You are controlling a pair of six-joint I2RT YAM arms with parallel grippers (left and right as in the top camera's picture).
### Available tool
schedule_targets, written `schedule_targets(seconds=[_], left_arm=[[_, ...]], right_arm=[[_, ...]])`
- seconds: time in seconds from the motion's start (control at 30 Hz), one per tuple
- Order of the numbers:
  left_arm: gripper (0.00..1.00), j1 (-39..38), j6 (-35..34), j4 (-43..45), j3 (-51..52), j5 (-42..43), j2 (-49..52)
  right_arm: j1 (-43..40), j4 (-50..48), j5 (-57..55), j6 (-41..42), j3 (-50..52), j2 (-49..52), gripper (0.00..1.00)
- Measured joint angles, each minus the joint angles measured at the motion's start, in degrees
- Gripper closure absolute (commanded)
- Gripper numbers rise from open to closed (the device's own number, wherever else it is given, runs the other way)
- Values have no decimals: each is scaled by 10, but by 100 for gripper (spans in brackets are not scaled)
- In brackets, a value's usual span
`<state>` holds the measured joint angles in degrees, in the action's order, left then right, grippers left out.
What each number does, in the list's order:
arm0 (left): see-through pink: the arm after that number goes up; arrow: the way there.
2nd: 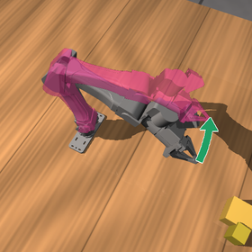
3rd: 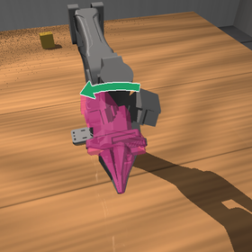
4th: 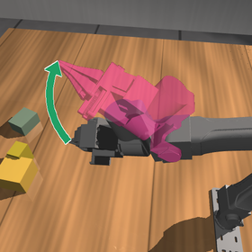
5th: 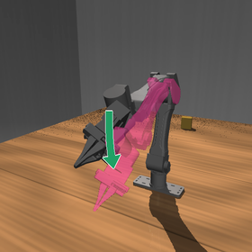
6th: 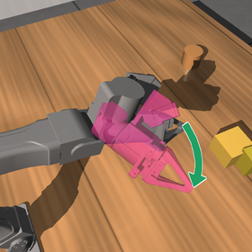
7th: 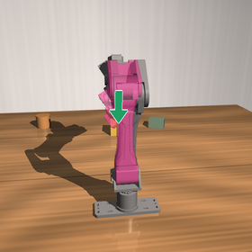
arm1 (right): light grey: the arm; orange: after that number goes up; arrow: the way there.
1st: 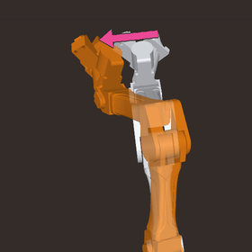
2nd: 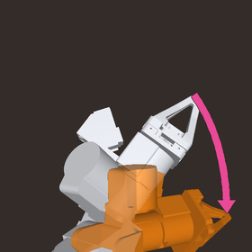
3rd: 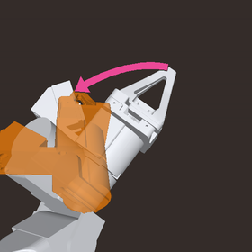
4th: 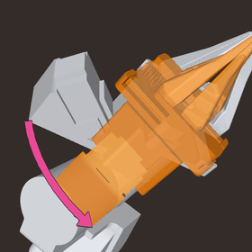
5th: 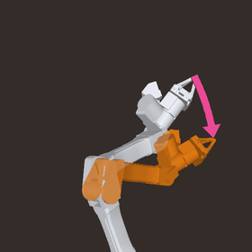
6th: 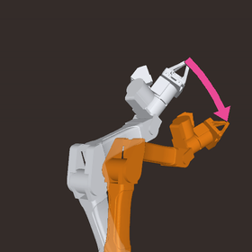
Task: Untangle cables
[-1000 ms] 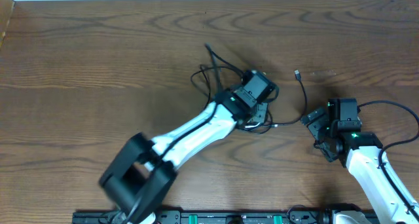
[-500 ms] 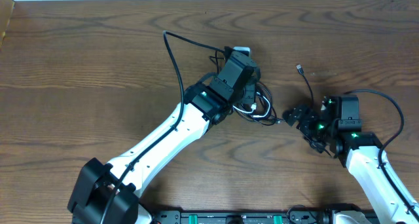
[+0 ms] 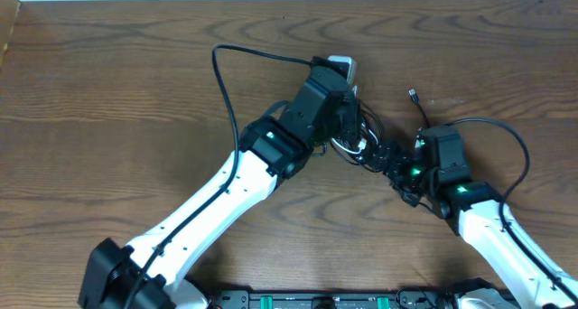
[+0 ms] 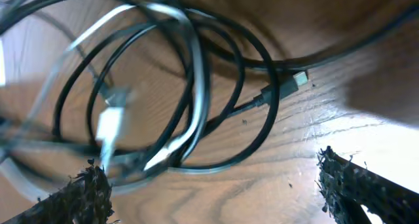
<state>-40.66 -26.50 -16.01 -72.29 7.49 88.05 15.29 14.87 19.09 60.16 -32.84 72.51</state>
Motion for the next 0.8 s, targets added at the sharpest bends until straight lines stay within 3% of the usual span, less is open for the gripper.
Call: schedule_targets(seconds=[0.2, 0.5, 0.8], left_arm=[[92, 0, 0, 1, 0, 2, -36], [92, 4, 0, 30, 0, -10, -115], [92, 79, 0, 24, 0, -75, -151]], right_arm=[[30, -60, -21, 56, 0, 57, 1], [45, -86, -21, 73, -8, 123, 4], [34, -54, -24, 57, -14, 129, 20]])
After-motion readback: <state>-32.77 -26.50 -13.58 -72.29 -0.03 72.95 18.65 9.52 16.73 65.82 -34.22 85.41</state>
